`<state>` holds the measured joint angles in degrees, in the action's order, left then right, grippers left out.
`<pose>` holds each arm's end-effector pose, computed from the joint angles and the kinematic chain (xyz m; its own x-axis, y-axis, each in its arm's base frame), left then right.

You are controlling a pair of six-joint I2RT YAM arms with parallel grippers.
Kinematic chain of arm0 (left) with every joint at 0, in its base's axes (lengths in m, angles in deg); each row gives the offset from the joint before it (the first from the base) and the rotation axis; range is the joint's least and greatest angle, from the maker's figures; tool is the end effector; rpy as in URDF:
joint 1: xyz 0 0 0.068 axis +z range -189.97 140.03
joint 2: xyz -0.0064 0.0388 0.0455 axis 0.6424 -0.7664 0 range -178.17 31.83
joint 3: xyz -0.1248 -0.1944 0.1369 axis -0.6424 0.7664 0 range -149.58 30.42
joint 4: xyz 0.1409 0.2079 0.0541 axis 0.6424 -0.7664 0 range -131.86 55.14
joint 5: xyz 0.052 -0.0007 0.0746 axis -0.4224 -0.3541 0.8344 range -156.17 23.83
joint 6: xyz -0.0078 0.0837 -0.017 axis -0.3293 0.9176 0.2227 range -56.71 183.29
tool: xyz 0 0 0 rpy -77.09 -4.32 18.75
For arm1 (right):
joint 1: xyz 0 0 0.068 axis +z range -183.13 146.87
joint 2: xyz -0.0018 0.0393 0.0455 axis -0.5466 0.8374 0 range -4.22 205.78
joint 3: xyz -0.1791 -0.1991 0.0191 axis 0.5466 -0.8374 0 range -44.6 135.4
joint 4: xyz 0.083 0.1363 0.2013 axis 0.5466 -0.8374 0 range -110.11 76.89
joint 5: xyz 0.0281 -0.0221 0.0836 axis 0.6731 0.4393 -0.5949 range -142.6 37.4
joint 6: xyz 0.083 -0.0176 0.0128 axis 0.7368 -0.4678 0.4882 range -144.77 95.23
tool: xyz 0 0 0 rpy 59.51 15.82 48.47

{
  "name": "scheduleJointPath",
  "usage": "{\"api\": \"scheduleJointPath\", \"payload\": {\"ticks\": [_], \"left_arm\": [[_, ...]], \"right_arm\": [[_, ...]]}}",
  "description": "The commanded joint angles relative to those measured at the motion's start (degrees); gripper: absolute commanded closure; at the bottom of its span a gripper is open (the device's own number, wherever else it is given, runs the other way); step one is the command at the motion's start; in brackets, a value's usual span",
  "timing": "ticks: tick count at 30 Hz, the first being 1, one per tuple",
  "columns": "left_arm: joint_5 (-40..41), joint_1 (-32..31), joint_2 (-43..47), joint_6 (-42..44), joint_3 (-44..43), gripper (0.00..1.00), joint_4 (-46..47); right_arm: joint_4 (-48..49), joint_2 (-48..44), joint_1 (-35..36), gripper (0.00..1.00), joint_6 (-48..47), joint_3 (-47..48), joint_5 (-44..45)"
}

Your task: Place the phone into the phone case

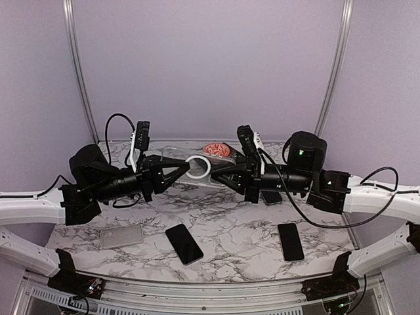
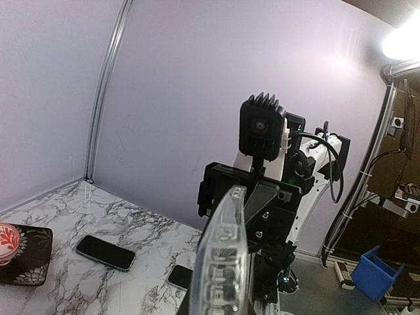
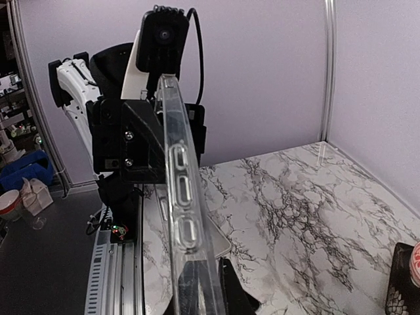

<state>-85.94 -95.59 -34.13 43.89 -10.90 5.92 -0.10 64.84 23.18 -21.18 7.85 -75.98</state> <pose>0.1466 -0.2596 0.3453 -0.1709 -0.3038 -0.9373 0.9578 0.1721 -0.2303 0.1513 0.2809 0.3358 -0.0963 -0.0409 -0.9945 -0.9793 0.1825 0.0873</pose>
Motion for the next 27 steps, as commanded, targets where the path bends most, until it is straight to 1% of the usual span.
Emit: {"api": "scheduleJointPath", "payload": {"ticks": [1,2,3,4,5,6,8,9,12,14,17,18,20,22,24,27], "left_arm": [[0.7,-0.4,0.8,2.1,1.5,1.00,4.1],[1.7,-0.4,1.3,2.7,2.5,0.87,4.0],[3.1,-0.3,2.3,3.8,3.4,0.57,3.1],[5.3,-0.4,3.4,6.5,4.6,0.36,1.6],[8.5,-0.4,4.9,9.2,5.6,0.21,-1.2],[11.9,-0.4,6.5,12.7,6.1,0.16,-4.7],[16.4,-0.4,9.1,19.6,5.6,0.13,-13.8],[17.0,-0.4,9.9,23.0,4.4,0.13,-17.9],[14.9,-0.4,9.7,29.8,0.3,0.14,-29.4],[13.4,-0.5,8.3,31.3,-2.8,0.15,-33.8],[10.7,-0.5,5.1,31.6,-7.5,0.24,-38.2],[8.8,-0.6,3.8,31.6,-8.9,0.29,-39.3],[4.9,-0.7,2.1,31.2,-10.5,0.38,-40.0],[2.7,-0.9,0.9,31.0,-11.1,0.43,-40.1],[0.5,-1.1,0.0,31.0,-11.5,0.43,-40.4],[-2.7,-1.8,-0.5,31.0,-11.7,0.34,-40.4]], "right_arm": [[-2.3,-2.0,-0.1,1.00,-1.5,3.1,-3.8],[-4.0,-3.1,-0.1,1.00,-2.9,3.2,-2.8],[-6.1,-4.1,-0.2,1.00,-4.9,3.6,-0.9],[-9.3,-5.0,-0.3,1.00,-7.4,4.3,0.2],[-16.3,-5.4,-0.3,1.00,-10.6,5.6,1.0],[-22.0,-5.3,-0.3,1.00,-14.0,7.0,2.6],[-32.5,-3.6,-0.4,1.00,-18.1,10.3,7.3],[-37.7,-2.2,-0.3,1.00,-19.8,12.0,8.4],[-49.1,2.4,-0.1,1.00,-23.4,18.2,7.9],[-53.7,4.8,0.1,1.00,-25.1,21.6,8.6],[-54.4,5.6,0.8,1.00,-26.8,23.7,8.6],[-54.1,5.7,1.3,1.00,-27.1,24.0,8.6],[-53.6,6.1,2.6,1.00,-27.4,24.6,8.8],[-53.4,6.5,3.8,1.00,-27.4,25.3,9.8],[-53.0,6.8,4.8,1.00,-27.5,25.5,11.1],[-52.6,6.9,4.9,1.00,-27.9,25.6,11.9]]}}
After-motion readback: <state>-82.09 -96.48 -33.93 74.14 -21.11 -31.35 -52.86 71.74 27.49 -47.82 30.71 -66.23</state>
